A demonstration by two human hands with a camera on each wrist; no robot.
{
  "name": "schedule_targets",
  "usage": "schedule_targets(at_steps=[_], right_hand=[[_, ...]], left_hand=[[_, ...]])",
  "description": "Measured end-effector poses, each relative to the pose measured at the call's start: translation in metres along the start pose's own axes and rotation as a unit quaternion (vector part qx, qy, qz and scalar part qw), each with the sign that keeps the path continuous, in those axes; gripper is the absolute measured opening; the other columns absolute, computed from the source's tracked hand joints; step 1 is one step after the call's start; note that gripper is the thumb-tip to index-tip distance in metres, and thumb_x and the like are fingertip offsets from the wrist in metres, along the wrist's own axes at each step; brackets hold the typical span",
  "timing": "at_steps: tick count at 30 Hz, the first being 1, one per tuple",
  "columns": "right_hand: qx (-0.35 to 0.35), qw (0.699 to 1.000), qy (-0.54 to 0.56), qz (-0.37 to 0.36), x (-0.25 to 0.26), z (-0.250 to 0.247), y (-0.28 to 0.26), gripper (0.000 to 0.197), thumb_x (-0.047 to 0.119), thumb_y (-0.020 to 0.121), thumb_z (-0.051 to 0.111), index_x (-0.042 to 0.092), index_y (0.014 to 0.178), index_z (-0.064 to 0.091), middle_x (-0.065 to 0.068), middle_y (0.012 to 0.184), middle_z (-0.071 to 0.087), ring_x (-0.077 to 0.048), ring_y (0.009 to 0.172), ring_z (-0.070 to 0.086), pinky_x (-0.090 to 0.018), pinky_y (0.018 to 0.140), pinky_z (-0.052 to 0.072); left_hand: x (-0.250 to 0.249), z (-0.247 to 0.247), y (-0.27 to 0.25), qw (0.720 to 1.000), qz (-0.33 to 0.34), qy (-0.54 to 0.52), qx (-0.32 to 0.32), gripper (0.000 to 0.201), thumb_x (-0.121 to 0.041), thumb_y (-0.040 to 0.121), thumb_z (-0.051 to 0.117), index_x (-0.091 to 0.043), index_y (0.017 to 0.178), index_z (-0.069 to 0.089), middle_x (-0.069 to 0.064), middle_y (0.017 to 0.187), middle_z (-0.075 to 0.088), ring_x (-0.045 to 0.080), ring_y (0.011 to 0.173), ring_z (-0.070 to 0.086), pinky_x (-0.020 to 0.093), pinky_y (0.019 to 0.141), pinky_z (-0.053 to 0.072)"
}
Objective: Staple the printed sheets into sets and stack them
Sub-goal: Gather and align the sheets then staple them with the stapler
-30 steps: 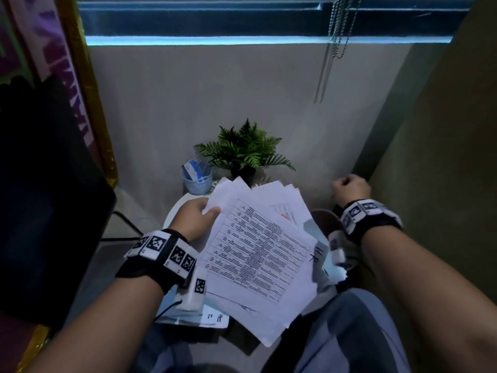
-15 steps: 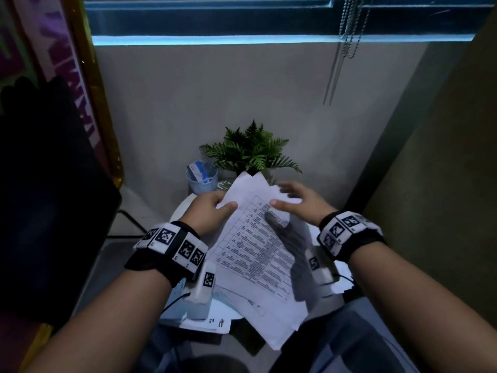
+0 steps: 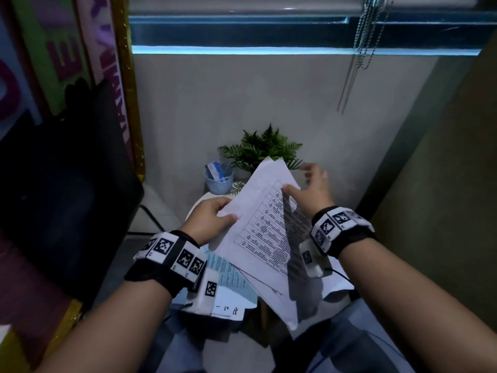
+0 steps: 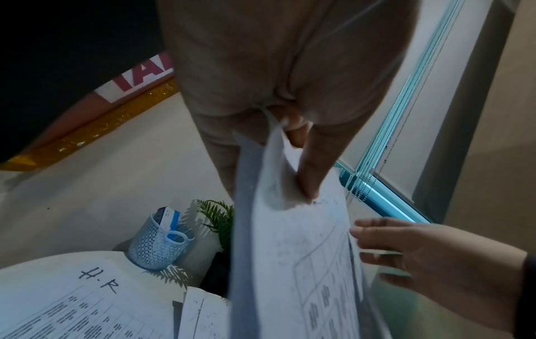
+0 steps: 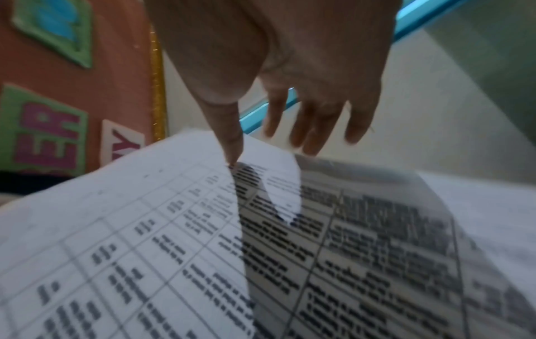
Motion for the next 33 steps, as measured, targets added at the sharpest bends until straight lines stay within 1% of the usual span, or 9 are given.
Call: schedule_targets(at_steps=[2,3,6,9,13,21,24,29,33], right_hand=[[-0.084,0.996,-0.01,-0.036,0.011,-0.001,-0.016,0.027,0.027,0.078,0.069,0.02,0.099,0.053,0.003,0.102,0.047,-0.017,0.092,0.052,-0.036,0.088,0.044],[-0.074,0.997,0.007,-0.039,0.017,0.001,-0.025,0.015,0.025,0.079,0.067,0.021,0.089,0.056,0.005,0.091,0.05,-0.015,0.084,0.053,-0.032,0.083,0.045],[0.091,0.993,0.068,0.021,0.029,0.019,-0.056,0.007,0.017,0.083,0.065,0.016,0.076,0.066,0.004,0.069,0.059,-0.01,0.065,0.053,-0.021,0.061,0.044],[0.148,0.98,0.108,0.075,0.034,0.034,-0.074,0.01,0.018,0.081,0.069,0.011,0.075,0.07,-0.001,0.068,0.062,-0.014,0.059,0.052,-0.018,0.05,0.041],[0.158,0.97,0.139,0.117,0.032,0.042,-0.079,0.018,0.021,0.078,0.073,0.016,0.061,0.067,0.002,0.061,0.061,-0.012,0.057,0.051,-0.02,0.056,0.041],[0.16,0.959,0.17,0.159,0.033,0.05,-0.078,0.015,0.025,0.073,0.077,0.011,0.074,0.072,-0.014,0.086,0.07,-0.021,0.073,0.059,-0.033,0.075,0.049],[0.162,0.96,0.156,0.167,0.032,0.052,-0.076,0.018,0.024,0.073,0.076,0.007,0.073,0.072,-0.011,0.074,0.064,-0.022,0.07,0.055,-0.03,0.067,0.044],[0.195,0.96,0.121,0.162,0.036,0.057,-0.075,0.03,0.023,0.078,0.062,0.014,0.05,0.058,-0.003,0.061,0.057,-0.023,0.073,0.056,-0.031,0.057,0.037],[0.21,0.967,0.096,0.11,0.037,0.057,-0.077,0.033,0.019,0.086,0.055,0.014,0.053,0.061,-0.002,0.059,0.055,-0.021,0.064,0.052,-0.037,0.067,0.046]], left_hand=[[0.001,0.002,-0.003,1.0,0.006,-0.019,-0.017,0.023,-0.019,0.073,0.065,-0.029,0.094,0.066,0.0,0.102,0.072,0.02,0.096,0.067,0.044,0.094,0.05],[0.001,0.003,-0.003,0.999,0.01,-0.025,-0.026,0.022,-0.013,0.078,0.066,-0.028,0.094,0.066,0.0,0.103,0.072,0.021,0.097,0.067,0.046,0.095,0.049],[0.004,0.008,-0.003,0.998,0.023,-0.033,-0.049,0.023,-0.003,0.085,0.063,-0.022,0.097,0.065,0.003,0.102,0.07,0.021,0.095,0.065,0.045,0.095,0.049],[0.002,0.012,-0.006,0.997,0.044,-0.033,-0.054,0.023,-0.003,0.085,0.063,-0.017,0.103,0.066,0.003,0.104,0.07,0.02,0.097,0.065,0.043,0.095,0.049],[0.005,0.015,-0.009,0.995,0.067,-0.019,-0.071,0.027,-0.005,0.084,0.063,-0.014,0.11,0.066,0.002,0.106,0.069,0.019,0.101,0.064,0.041,0.097,0.048],[0.006,0.015,-0.014,0.992,0.097,0.016,-0.079,0.026,-0.005,0.085,0.063,-0.014,0.109,0.067,-0.003,0.099,0.067,0.014,0.096,0.062,0.027,0.09,0.046],[0.004,0.015,-0.016,0.992,0.101,0.011,-0.08,0.024,-0.004,0.085,0.063,-0.012,0.108,0.067,-0.003,0.098,0.067,0.013,0.093,0.061,0.024,0.085,0.044],[0.004,0.015,-0.016,0.992,0.101,0.009,-0.08,0.024,-0.007,0.087,0.062,-0.014,0.109,0.068,-0.004,0.099,0.068,0.01,0.093,0.061,0.023,0.086,0.045],[0.005,0.017,-0.014,0.993,0.09,0.004,-0.082,0.023,-0.009,0.089,0.061,-0.014,0.11,0.068,-0.003,0.102,0.069,0.008,0.093,0.061,0.021,0.084,0.043]])
Point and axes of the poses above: each hand's wrist, its own y-axis towards the middle knuckle, its own z-axis out of the palm, x = y × z, the point moved 2 cm from there along y, towards the middle knuckle
